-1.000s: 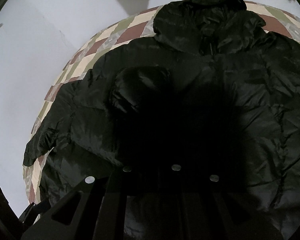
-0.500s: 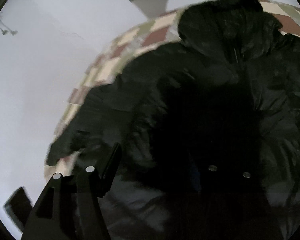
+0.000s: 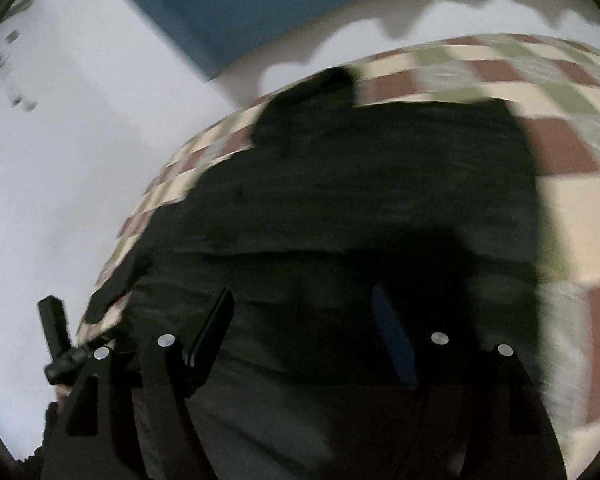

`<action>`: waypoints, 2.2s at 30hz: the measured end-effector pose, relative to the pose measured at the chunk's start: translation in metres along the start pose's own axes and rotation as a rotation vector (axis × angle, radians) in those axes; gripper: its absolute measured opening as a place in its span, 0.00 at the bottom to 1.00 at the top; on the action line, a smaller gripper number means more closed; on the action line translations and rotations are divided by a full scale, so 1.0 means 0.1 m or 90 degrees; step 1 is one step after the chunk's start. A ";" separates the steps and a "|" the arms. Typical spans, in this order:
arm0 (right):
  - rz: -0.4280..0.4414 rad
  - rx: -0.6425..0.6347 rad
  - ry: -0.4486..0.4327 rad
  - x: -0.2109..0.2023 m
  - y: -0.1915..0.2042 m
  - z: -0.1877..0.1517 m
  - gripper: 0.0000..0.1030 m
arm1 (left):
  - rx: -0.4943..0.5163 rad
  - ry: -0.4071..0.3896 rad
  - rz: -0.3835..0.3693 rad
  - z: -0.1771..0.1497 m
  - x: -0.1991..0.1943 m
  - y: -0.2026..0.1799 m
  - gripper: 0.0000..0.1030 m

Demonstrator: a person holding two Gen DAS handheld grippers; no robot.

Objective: Fold small clothes

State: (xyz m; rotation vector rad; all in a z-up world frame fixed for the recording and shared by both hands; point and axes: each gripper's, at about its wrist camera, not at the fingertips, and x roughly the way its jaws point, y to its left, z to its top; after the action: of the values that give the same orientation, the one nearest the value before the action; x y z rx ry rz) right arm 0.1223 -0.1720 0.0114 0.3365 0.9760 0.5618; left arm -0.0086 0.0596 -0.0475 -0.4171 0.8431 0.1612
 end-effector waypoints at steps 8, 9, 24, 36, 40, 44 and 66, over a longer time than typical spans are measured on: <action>-0.072 0.116 -0.011 -0.32 -1.11 -0.37 0.69 | -0.041 -0.021 0.044 0.02 -0.20 0.40 0.98; -0.047 0.112 -0.026 -0.34 -1.15 -0.39 0.69 | -0.050 -0.023 0.047 0.02 -0.22 0.45 0.98; -0.018 0.085 -0.035 -0.34 -1.13 -0.41 0.84 | -0.253 -0.070 0.097 0.02 -0.56 1.89 0.98; -0.018 0.083 -0.033 -0.35 -1.13 -0.40 0.84 | -0.364 -0.179 0.083 0.03 -0.92 2.97 0.98; -0.018 0.083 -0.033 -0.35 -1.14 -0.39 0.84 | -0.398 -0.203 0.091 0.13 -0.94 3.30 0.98; -0.018 0.084 -0.034 -0.35 -1.14 -0.39 0.85 | -0.393 -0.190 0.111 0.24 -0.91 3.44 0.98; -0.014 0.089 -0.037 -0.36 -1.16 -0.38 0.85 | -0.290 -0.197 0.091 1.02 -1.12 2.31 0.04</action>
State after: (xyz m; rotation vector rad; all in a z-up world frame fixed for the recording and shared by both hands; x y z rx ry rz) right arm 0.1087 -0.2863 -0.0433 0.4631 0.9641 0.4628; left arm -0.0816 0.3148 0.0286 -0.7366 0.5249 0.5432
